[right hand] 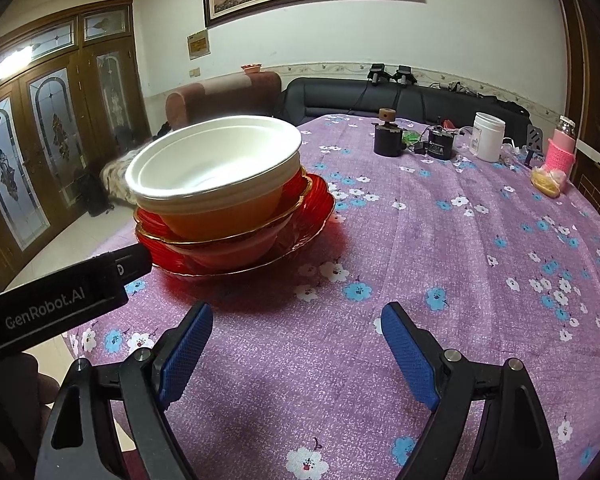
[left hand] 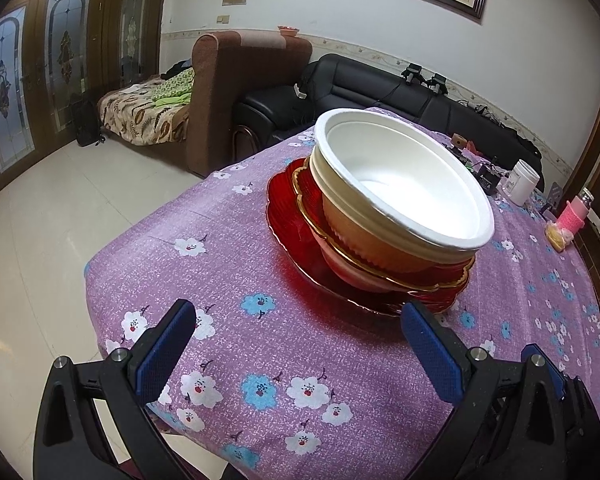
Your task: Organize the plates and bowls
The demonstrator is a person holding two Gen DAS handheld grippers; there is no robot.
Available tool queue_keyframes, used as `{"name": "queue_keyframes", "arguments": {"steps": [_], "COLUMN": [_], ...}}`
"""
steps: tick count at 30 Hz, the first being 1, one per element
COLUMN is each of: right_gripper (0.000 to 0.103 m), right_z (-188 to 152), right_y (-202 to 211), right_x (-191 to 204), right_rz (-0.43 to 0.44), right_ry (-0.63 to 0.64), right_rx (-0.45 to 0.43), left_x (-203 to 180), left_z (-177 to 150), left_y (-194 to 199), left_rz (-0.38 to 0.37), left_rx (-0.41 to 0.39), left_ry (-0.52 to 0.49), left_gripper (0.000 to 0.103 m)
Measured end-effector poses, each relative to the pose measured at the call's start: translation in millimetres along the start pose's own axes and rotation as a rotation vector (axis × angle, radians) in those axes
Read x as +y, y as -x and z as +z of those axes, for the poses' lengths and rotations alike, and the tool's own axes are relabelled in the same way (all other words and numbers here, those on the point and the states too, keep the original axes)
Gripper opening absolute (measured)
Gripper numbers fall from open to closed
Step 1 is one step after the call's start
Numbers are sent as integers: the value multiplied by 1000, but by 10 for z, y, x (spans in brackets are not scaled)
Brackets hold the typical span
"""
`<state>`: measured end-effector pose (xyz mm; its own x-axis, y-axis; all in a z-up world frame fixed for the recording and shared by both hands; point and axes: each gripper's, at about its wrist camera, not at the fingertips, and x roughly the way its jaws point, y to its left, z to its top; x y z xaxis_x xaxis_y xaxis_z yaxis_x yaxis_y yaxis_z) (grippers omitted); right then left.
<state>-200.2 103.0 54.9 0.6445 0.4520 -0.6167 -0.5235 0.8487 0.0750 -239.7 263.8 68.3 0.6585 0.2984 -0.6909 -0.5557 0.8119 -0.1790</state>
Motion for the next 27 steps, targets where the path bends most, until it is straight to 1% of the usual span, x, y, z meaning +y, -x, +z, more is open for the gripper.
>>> {"name": "queue_keyframes", "arguments": {"steps": [4,6,8,9,11,12,13,14,16,18,21,24,27], "right_gripper": [90,90,90,90,90,90,90,90,90,91,91,91,91], "right_z": [16,56,138,180,287,327,369,403,439,429,397,361,334], "right_y": [-2,17,50,66,105,119,135,147,172,184,163,130,87], "right_x": [-8,3,0,-6,-16,-15,1,11,30,46,68,45,23], "right_rz": [3,2,-2,-5,-15,-18,-20,-19,-12,2,9,26,40], "right_ry": [4,16,21,21,22,23,27,29,29,29,43,29,22], "right_rx": [-3,-14,-31,-42,-70,-79,-89,-98,-113,-119,-109,-94,-77], "left_x": [-28,-27,-31,-36,-50,-60,-85,-100,-138,-158,-177,-171,-196], "left_z": [-8,7,34,63,116,144,191,233,295,303,284,266,268], "left_y": [64,174,374,465,639,693,734,744,710,659,599,569,483], "left_rz": [5,28,78,86,93,87,63,44,-4,-25,6,26,64], "left_rx": [-34,-95,-197,-241,-316,-337,-351,-350,-312,-275,-253,-232,-184], "left_ry": [-5,-3,4,4,11,15,8,-1,-18,-16,-21,-15,-22], "left_gripper": [102,102,102,103,103,103,103,103,103,103,103,103,103]}}
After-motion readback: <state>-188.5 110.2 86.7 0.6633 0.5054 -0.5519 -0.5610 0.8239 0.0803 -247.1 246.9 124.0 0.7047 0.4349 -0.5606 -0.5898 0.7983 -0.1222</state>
